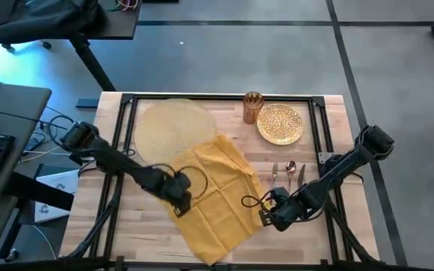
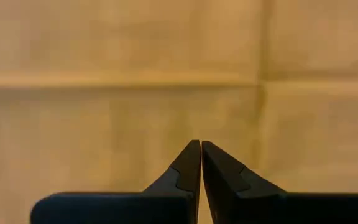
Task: Set table place
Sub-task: Fold the yellow table napkin
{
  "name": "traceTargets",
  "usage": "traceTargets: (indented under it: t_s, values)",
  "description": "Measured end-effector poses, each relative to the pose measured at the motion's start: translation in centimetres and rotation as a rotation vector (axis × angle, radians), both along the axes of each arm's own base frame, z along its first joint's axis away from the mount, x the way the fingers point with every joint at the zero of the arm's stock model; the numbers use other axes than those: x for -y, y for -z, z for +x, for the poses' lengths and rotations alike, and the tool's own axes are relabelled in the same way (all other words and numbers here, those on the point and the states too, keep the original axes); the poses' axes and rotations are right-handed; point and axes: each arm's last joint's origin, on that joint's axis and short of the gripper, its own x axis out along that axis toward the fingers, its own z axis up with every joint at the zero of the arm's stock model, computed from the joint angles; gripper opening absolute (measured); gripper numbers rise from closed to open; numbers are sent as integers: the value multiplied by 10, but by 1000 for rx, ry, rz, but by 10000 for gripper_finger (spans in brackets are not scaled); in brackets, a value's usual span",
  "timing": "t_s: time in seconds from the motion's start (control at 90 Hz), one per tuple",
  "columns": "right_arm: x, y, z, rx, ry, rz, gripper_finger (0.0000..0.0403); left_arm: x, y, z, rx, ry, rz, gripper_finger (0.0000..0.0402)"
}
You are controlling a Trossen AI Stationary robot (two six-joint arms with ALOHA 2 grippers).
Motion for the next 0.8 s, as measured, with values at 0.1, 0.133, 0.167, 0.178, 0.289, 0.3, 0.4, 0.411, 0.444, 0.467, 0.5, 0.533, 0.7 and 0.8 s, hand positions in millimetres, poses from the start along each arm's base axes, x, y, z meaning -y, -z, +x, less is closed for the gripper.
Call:
traceTargets:
  t_s: [0.1,0.133,0.167,0.178,0.289,0.3,0.4,0.411,0.444,0.467,0.5,0.533,0.7,0.8]
  values:
    - [-1,-1,2,22,-1,14,0,11,19,-1,-13,-38,-3,0]
    - [-2,-1,2,28,-2,19,0,14,24,-1,-18,-33,1,0]
    - [-4,-2,3,40,-5,29,0,14,28,-1,-32,-30,20,0]
    - [-4,-2,3,45,-6,35,0,14,29,-1,-38,-27,26,0]
    - [-10,-3,4,72,-5,68,0,7,30,-2,-63,-3,103,0]
    - [-11,-2,5,72,-3,71,0,5,29,-3,-69,-2,118,0]
    - [-21,9,7,62,6,90,0,-17,21,-8,-121,32,270,0]
    - [-22,11,8,61,6,93,0,-20,20,-8,-131,41,282,0]
    - [-27,17,10,60,5,106,0,-26,18,-11,-165,67,314,0]
    - [-30,21,11,64,6,115,0,-31,16,-12,-189,84,334,0]
    - [-34,27,14,66,11,130,0,-38,14,-13,-218,104,356,0]
    - [-38,33,16,67,14,140,0,-44,11,-14,-234,124,365,0]
    - [-49,51,25,96,43,189,0,-52,-1,-12,-225,211,260,0]
    - [-50,51,26,104,40,195,0,-39,-7,-14,-180,222,151,0]
